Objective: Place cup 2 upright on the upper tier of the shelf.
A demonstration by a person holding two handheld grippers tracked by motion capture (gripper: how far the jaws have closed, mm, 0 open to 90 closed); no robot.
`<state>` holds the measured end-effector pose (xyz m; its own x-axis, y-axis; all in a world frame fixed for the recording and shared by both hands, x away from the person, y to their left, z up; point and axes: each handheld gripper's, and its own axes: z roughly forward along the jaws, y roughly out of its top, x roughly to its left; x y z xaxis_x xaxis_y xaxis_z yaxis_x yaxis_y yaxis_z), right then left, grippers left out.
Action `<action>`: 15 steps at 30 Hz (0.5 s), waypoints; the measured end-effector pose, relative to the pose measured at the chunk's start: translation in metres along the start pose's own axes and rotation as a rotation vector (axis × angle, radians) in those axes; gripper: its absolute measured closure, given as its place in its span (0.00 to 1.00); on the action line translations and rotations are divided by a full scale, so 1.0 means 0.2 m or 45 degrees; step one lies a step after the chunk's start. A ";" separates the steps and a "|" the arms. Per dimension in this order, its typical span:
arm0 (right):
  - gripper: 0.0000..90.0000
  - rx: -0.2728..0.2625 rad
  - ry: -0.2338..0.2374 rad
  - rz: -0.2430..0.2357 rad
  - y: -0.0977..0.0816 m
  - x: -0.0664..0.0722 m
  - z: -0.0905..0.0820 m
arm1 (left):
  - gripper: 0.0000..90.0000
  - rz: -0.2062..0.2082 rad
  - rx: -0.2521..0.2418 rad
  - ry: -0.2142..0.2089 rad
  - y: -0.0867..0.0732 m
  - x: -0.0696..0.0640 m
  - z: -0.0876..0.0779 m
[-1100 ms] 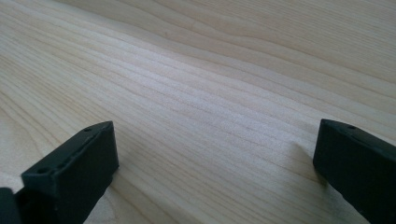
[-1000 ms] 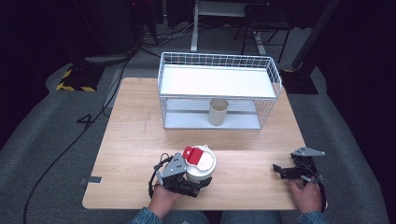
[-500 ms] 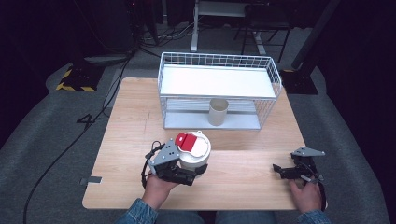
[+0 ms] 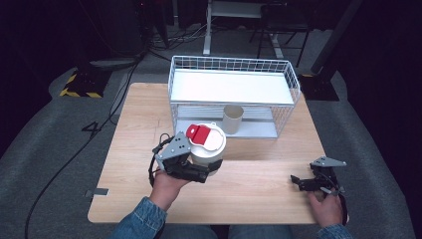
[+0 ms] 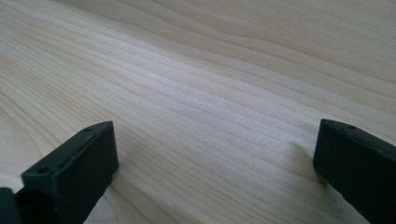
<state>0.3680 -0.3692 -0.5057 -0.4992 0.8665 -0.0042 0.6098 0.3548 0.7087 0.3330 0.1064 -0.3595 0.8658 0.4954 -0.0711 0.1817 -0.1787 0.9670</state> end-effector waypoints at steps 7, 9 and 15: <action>0.00 0.000 0.000 0.000 0.00 0.00 0.00 | 0.11 0.018 0.025 0.034 0.12 0.04 0.00; 0.00 0.000 -0.001 -0.001 0.00 0.00 0.00 | 0.11 0.005 0.013 0.030 0.14 0.05 -0.01; 0.00 0.000 0.000 0.000 0.00 0.00 0.00 | 0.11 -0.003 0.009 0.039 0.22 0.10 -0.01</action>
<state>0.3680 -0.3692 -0.5057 -0.4992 0.8665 -0.0041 0.6098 0.3546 0.7088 0.3569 0.1096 -0.3178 0.8506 0.5216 -0.0661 0.1874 -0.1832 0.9650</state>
